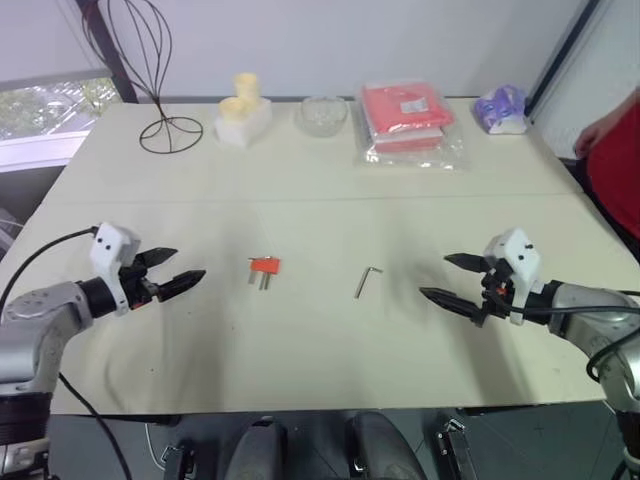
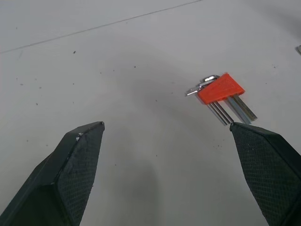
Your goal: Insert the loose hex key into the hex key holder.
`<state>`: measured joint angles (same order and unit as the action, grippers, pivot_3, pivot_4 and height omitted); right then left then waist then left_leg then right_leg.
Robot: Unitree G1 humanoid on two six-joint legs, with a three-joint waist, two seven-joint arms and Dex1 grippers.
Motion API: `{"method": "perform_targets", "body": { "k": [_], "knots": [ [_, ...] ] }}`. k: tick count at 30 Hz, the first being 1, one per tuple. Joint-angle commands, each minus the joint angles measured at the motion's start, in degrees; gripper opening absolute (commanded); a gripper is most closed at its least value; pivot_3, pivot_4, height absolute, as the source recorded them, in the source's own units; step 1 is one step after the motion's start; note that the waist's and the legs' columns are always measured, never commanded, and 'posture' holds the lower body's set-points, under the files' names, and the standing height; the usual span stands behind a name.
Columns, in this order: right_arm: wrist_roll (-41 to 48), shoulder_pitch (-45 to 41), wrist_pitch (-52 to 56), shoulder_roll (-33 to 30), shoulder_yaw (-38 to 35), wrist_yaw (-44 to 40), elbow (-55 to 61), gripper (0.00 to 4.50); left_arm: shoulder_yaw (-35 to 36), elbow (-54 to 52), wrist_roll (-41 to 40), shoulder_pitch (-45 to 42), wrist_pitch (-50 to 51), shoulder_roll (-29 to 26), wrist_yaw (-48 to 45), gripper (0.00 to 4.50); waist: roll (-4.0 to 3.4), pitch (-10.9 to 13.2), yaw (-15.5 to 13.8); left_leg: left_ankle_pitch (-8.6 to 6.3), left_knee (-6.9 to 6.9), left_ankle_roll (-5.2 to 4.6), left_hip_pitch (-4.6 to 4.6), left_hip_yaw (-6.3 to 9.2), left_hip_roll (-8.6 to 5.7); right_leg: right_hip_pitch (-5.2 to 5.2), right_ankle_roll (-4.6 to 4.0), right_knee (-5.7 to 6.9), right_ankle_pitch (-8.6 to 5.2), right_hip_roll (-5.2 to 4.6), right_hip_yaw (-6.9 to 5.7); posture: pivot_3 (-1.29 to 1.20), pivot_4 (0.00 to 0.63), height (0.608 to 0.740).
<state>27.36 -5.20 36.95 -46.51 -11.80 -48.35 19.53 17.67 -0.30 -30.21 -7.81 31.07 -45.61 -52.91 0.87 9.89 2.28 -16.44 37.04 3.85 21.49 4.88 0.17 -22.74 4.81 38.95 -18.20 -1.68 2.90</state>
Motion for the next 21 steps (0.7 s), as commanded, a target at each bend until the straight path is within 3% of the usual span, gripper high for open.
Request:
{"method": "perform_targets", "body": {
  "k": [1, 21],
  "knots": [
    [0.1, -0.03, -0.81, 0.18, -0.11, 0.22, 0.75, 4.5, 2.61, -2.59, -1.25, 0.74, 0.89, -1.5, -0.15, 4.46, 0.01, 0.01, 0.0, 0.0, 0.0, 0.0, 0.0, 0.0, 0.01, 0.0, 0.0, 0.0, 0.0, -0.01, 0.0, 0.0, 0.15, 0.74],
    [-3.05, -3.56, -3.19, 0.99, 4.84, 1.02, -2.34, 4.5, 2.87, -3.31, -0.12, 0.71, -0.69, -0.75, 2.47, 4.46, -0.01, 0.04, -0.08, 0.0, 0.01, 0.0, 0.0, -0.01, 0.07, 0.0, 0.0, -0.02, 0.0, -0.01, 0.02, 0.0, 0.15, 0.74]
  ]
}}
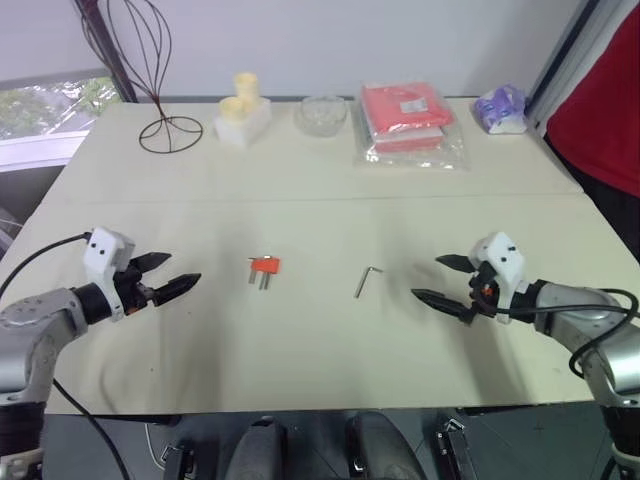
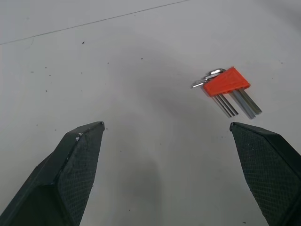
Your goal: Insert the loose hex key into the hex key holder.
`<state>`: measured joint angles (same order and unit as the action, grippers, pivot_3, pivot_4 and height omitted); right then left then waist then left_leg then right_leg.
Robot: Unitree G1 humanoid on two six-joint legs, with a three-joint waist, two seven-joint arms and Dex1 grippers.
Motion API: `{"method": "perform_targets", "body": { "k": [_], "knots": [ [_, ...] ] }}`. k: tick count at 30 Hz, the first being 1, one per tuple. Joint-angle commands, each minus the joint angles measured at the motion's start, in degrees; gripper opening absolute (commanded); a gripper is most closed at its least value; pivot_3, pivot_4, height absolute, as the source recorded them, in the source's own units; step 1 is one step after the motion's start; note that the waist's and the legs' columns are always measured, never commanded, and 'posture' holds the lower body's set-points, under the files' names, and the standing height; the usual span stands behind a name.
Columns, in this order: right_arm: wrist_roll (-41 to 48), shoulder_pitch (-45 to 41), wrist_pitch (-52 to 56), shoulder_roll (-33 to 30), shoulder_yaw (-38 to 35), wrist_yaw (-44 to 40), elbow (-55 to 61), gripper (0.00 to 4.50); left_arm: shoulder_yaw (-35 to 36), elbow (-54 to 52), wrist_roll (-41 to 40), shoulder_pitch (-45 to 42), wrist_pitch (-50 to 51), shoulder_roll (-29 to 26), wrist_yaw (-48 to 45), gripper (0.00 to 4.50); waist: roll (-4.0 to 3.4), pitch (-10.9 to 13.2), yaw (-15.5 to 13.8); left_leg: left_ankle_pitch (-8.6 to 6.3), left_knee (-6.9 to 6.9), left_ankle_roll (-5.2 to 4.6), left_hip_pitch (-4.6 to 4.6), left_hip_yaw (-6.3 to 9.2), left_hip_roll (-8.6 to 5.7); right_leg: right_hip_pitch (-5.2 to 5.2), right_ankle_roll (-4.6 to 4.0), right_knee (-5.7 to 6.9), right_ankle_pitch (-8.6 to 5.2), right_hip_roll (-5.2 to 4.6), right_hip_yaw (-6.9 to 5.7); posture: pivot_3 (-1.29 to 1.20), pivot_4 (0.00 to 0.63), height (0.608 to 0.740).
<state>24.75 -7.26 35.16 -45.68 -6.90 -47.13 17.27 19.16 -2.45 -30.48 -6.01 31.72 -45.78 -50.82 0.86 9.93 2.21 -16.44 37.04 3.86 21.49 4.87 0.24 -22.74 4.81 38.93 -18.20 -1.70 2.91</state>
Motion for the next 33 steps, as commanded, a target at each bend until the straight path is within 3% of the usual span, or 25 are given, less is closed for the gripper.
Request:
{"method": "perform_targets", "body": {
  "k": [1, 7, 12, 21, 33],
  "knots": [
    [-0.68, -2.04, -1.6, 0.16, 0.26, -0.23, -0.37, 4.5, 1.57, -1.17, -0.11, -1.4, -1.13, -0.55, 0.52, 4.46, 0.0, 0.0, -0.01, 0.0, 0.0, 0.0, 0.0, 0.0, 0.0, 0.0, 0.0, 0.0, 0.0, 0.0, 0.0, 0.0, 0.15, 0.74],
    [-3.65, -9.8, -4.39, 4.47, 4.12, 2.12, -4.1, 4.5, -0.52, 0.08, 0.43, -4.59, -1.14, -1.97, -1.62, 4.46, -0.01, 0.01, 0.29, 0.0, 0.0, 0.0, -0.01, -0.02, 0.04, -0.02, -0.01, 0.0, 0.0, 0.05, 0.0, 0.0, 0.15, 0.74],
    [-8.27, -20.49, -11.18, 13.42, 13.66, 0.76, -10.86, 4.5, -6.22, 1.84, -0.2, -9.17, 0.62, -5.05, -10.39, 4.46, -0.05, 0.05, 0.43, 0.0, -0.01, 0.0, -0.02, -0.04, 0.04, -0.05, -0.01, 0.01, 0.01, 0.09, -0.02, 0.0, 0.15, 0.74],
    [-17.37, -32.08, -27.96, 28.34, 26.66, -5.17, -35.45, 4.5, -11.15, 7.83, 2.92, -16.24, -2.19, -5.55, -15.46, 4.46, -0.08, 0.1, 0.36, 0.0, 0.02, 0.0, 0.14, -0.01, -0.03, -0.19, 0.0, 0.06, 0.01, 0.1, -0.1, 0.0, 0.15, 0.74],
    [-23.67, -43.09, -45.21, 40.2, 25.99, -4.4, -66.69, 4.5, -8.62, -0.28, 1.69, -8.49, -0.75, -1.74, -9.41, 4.46, -0.1, 0.11, 0.68, 0.0, -0.01, 0.01, 0.16, -0.05, 0.04, -0.38, -0.02, 0.23, 0.03, 0.03, -0.06, 0.0, 0.15, 0.74]
  ]
}}
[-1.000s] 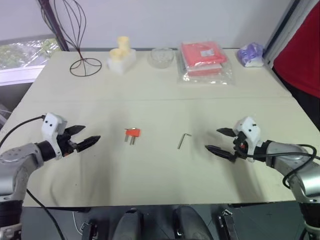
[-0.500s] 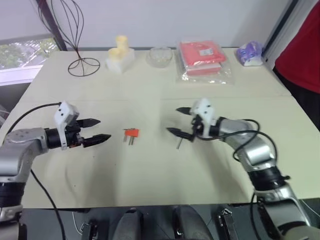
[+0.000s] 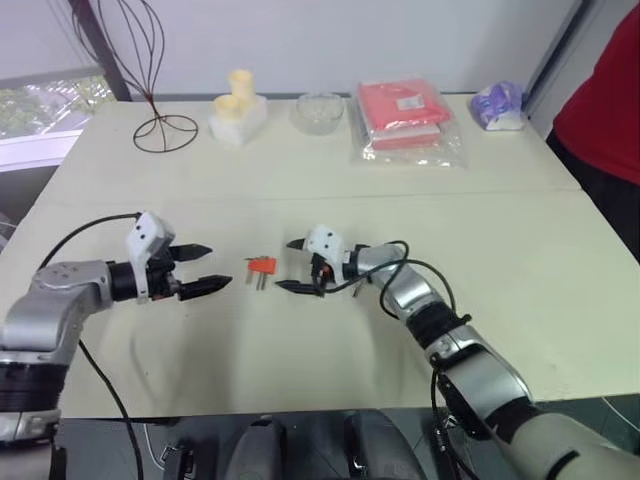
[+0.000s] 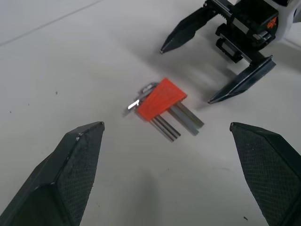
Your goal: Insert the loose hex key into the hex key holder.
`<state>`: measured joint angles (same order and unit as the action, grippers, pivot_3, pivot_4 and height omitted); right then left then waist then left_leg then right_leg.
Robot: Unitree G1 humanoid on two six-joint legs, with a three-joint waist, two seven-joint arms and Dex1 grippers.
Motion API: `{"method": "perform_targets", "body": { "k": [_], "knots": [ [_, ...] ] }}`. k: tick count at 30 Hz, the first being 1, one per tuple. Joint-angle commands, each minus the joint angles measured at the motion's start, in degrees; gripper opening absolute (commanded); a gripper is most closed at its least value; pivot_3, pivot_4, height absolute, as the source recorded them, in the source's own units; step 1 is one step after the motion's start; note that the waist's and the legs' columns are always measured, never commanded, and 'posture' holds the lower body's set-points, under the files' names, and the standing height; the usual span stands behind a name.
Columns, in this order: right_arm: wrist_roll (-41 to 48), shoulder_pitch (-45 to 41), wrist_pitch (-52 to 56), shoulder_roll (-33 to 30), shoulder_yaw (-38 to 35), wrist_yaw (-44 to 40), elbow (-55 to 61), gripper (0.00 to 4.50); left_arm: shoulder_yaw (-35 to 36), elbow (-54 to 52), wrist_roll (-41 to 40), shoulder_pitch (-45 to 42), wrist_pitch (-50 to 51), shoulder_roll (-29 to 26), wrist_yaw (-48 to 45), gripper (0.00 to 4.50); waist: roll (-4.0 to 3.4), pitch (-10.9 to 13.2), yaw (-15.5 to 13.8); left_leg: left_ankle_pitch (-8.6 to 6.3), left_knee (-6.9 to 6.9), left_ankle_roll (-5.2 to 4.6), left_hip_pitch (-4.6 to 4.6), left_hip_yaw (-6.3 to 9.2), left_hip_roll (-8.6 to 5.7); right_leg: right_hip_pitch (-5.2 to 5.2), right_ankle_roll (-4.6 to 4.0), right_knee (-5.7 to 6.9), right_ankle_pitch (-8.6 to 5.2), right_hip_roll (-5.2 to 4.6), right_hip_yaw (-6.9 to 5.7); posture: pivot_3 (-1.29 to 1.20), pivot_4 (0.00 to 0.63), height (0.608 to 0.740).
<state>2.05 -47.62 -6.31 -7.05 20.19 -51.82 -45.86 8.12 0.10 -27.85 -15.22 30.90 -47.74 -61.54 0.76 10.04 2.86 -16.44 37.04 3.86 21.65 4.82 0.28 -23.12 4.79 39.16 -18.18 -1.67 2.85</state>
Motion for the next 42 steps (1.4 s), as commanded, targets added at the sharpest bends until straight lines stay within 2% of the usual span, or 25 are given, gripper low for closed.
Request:
{"method": "perform_targets", "body": {
  "k": [1, 8, 11, 16, 17, 21, 24, 29, 32, 35, 42],
  "knots": [
    [-1.38, -3.45, -4.67, 2.12, -1.28, 0.3, -5.37, 4.5, 2.58, -3.23, -1.14, 1.14, 0.22, 0.39, 1.74, 4.46, 0.0, 0.0, 0.06, 0.0, 0.01, 0.0, 0.0, 0.01, 0.0, 0.0, 0.0, 0.02, 0.0, 0.0, 0.0, 0.0, 0.15, 0.74],
    [-4.02, -8.34, -8.63, 5.82, -2.55, 1.35, -15.81, 4.5, 2.72, -5.24, -1.21, 3.43, 0.04, 1.91, 4.44, 4.46, 0.0, 0.0, 1.05, 0.0, -0.01, 0.0, -0.02, 0.02, 0.0, 0.0, 0.0, 0.04, 0.0, 0.0, 0.0, 0.0, 0.15, 0.74],
    [-5.03, -9.13, -9.56, 6.6, -2.79, 1.22, -18.21, 3.65, 2.77, -5.87, -1.15, 4.1, -0.02, 2.54, 5.31, 4.5, 0.0, 0.0, 1.2, 0.0, -0.02, 0.0, -0.04, 0.03, 0.02, 0.0, -0.01, 0.08, 0.0, 0.01, 0.0, 0.0, 0.15, 0.74],
    [-6.27, -8.76, -10.9, 6.84, -3.19, 0.13, -19.43, 1.11, 3.15, -5.86, -0.8, 4.71, -0.59, 3.21, 6.52, 4.5, -0.01, -0.01, 1.16, 0.0, -0.01, 0.0, -0.09, 0.01, 0.04, 0.02, -0.01, 0.1, 0.01, 0.02, 0.01, 0.0, 0.15, 0.74],
    [-6.41, -8.66, -11.07, 6.79, -3.32, -0.04, -19.45, 0.99, 3.16, -5.94, -0.81, 4.79, -0.59, 3.26, 6.65, 4.5, -0.01, -0.01, 1.16, 0.0, -0.01, 0.01, -0.09, 0.01, 0.04, 0.03, -0.02, 0.1, 0.01, 0.02, 0.01, 0.0, 0.15, 0.74],
    [-7.19, -8.53, -12.29, 5.87, -3.74, 0.16, -18.6, 0.99, 2.88, -5.29, -0.57, 4.44, -1.0, 3.44, 6.76, 4.5, -0.01, -0.01, 1.12, 0.0, -0.01, 0.01, -0.09, 0.02, 0.04, 0.04, -0.01, 0.1, 0.01, 0.01, 0.01, 0.0, 0.15, 0.74],
    [-7.42, -8.41, -13.36, 3.03, -3.99, -0.73, -13.09, 0.99, 2.28, -3.9, -0.26, 3.25, -1.72, 3.51, 6.06, 4.5, -0.04, 0.01, 0.89, 0.0, 0.0, 0.01, -0.07, 0.02, 0.01, 0.04, -0.01, 0.09, 0.01, -0.02, 0.01, 0.0, 0.15, 0.74],
    [-6.03, -6.45, -14.46, -4.83, -5.35, -3.81, 5.94, 0.99, 1.96, -1.54, -3.58, -1.4, 0.93, 5.5, 3.78, 4.5, -0.06, 0.02, 0.8, 0.0, 0.03, 0.01, 0.09, 0.03, -0.05, -0.07, 0.0, 0.06, 0.02, -0.06, 0.0, 0.0, 0.15, 0.74],
    [-9.19, -6.0, -19.63, -10.16, -5.42, -1.22, 12.98, 0.99, 3.94, 1.35, -9.31, -6.99, 6.71, 8.0, 3.09, 4.5, -0.05, 0.02, 0.83, 0.0, 0.05, 0.01, 0.16, 0.05, -0.01, -0.13, 0.0, 0.06, 0.02, -0.03, -0.04, 0.0, 0.15, 0.74],
    [-19.64, -6.58, -32.69, -16.59, -3.08, 6.63, 14.19, 0.99, 3.25, 6.08, -12.13, -13.07, 9.89, 9.87, 0.85, 4.5, -0.04, 0.02, 0.9, 0.0, 0.08, 0.01, 0.17, 0.04, -0.04, -0.14, 0.0, 0.09, 0.02, 0.0, -0.05, 0.0, 0.15, 0.74],
    [-24.51, -6.43, -38.2, -18.75, -2.61, 15.05, 14.42, 0.99, -3.1, 18.59, -7.43, -25.91, 6.75, 13.65, -5.5, 4.5, -0.02, 0.02, 1.22, 0.02, 0.1, 0.04, 0.16, 0.0, -0.28, -0.17, 0.01, 0.13, 0.02, 0.07, -0.02, 0.0, 0.15, 0.74]
  ]
}}
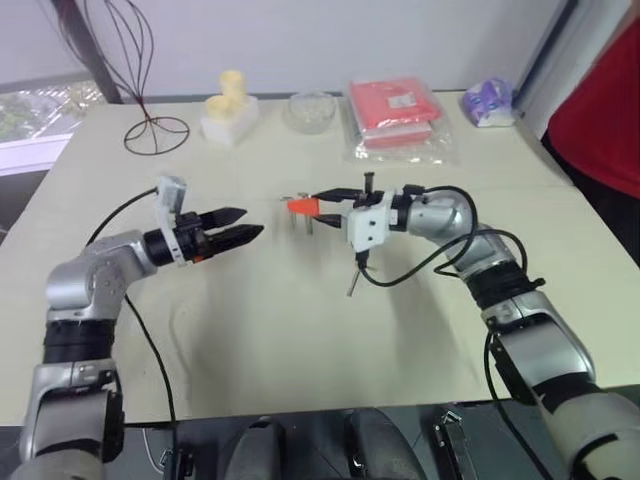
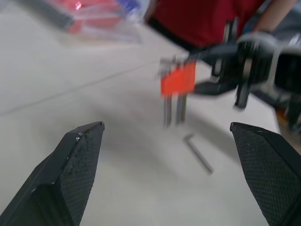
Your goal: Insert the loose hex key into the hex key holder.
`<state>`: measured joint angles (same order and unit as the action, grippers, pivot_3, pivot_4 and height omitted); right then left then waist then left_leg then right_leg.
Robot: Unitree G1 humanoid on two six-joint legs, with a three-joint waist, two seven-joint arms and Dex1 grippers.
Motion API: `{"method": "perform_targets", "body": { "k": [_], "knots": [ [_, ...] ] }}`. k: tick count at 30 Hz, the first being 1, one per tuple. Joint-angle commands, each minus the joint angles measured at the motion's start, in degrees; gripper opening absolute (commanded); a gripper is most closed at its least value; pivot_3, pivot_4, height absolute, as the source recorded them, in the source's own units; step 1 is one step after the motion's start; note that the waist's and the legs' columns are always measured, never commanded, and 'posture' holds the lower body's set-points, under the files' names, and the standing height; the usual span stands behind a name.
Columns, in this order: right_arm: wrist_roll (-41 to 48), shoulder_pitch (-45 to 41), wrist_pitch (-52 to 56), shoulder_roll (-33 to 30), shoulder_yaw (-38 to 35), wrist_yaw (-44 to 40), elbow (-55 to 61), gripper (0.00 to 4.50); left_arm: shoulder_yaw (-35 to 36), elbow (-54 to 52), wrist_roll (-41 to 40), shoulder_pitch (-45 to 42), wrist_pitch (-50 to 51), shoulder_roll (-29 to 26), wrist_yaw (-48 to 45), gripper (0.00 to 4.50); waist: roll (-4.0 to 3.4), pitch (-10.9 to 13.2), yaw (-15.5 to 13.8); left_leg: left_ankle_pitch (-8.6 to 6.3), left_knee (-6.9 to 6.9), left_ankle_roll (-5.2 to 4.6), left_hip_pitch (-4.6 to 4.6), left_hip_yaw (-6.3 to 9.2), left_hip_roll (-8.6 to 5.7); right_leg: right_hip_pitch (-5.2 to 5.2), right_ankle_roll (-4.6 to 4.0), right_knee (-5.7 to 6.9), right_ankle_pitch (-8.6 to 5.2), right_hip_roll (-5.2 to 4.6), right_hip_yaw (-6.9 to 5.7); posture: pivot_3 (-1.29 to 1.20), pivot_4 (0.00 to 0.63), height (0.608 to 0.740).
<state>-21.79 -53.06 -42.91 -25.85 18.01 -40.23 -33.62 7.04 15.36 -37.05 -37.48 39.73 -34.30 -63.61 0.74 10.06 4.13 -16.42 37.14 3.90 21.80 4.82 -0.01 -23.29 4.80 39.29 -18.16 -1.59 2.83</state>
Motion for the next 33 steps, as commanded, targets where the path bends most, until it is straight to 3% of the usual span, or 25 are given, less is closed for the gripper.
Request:
{"method": "perform_targets", "body": {
  "k": [1, 11, 21, 24, 31, 33],
  "knots": [
    [-1.17, -1.18, -1.81, 0.01, -0.41, 4.3, 2.43, 0.99, -3.35, 5.37, 2.84, -5.31, -3.01, 0.68, -4.93, 4.5, 0.0, 0.0, -0.05, 0.01, 0.01, 0.03, 0.0, 0.0, 0.0, 0.0, 0.0, 0.0, 0.0, 0.0, 0.0, 0.0, 0.15, 0.74],
    [-8.68, -2.24, -6.13, -1.14, 0.87, 13.62, 4.19, 0.99, -5.68, 23.1, 8.97, -17.38, -10.95, 5.0, -11.92, 4.5, 0.01, 0.0, -0.08, 0.22, 0.03, 0.39, 0.08, 0.01, -0.07, -0.03, 0.0, -0.02, 0.0, 0.0, -0.01, 0.0, 0.15, 0.74],
    [-9.89, -1.21, -6.05, -1.14, 1.36, 15.96, 5.41, 0.99, -5.33, 26.31, 10.87, -20.41, -11.75, 7.28, -15.45, 4.5, 0.01, 0.0, -0.01, 0.23, 0.05, 0.4, 0.1, 0.03, -0.08, -0.03, 0.01, 0.0, 0.0, 0.0, -0.01, 0.0, 0.15, 0.74],
    [-10.04, -0.98, -6.02, -0.97, 1.59, 16.22, 5.64, 0.99, -5.03, 26.47, 11.12, -20.33, -12.17, 7.74, -15.26, 3.59, 0.01, 0.0, -0.04, 0.23, 0.05, 0.4, 0.1, 0.03, -0.08, -0.03, 0.01, 0.0, 0.0, 0.0, -0.01, 0.0, 0.15, 0.74],
    [-10.22, -0.53, -5.86, -1.0, 2.28, 16.43, 6.04, 0.99, -4.08, 26.33, 11.19, -20.11, -11.94, 8.46, -15.12, 0.03, 0.01, 0.0, -0.07, 0.23, 0.08, 0.41, 0.13, 0.03, -0.08, -0.03, 0.01, 0.0, 0.0, -0.02, -0.02, 0.0, 0.15, 0.74],
    [-10.16, -0.42, -5.73, -0.97, 2.43, 16.42, 6.24, 0.99, -3.94, 26.0, 11.21, -19.81, -11.96, 8.58, -15.01, 0.03, 0.01, 0.0, -0.03, 0.23, 0.09, 0.41, 0.14, 0.04, -0.08, -0.03, 0.01, 0.0, 0.0, -0.02, -0.02, 0.0, 0.15, 0.74]
  ]
}}
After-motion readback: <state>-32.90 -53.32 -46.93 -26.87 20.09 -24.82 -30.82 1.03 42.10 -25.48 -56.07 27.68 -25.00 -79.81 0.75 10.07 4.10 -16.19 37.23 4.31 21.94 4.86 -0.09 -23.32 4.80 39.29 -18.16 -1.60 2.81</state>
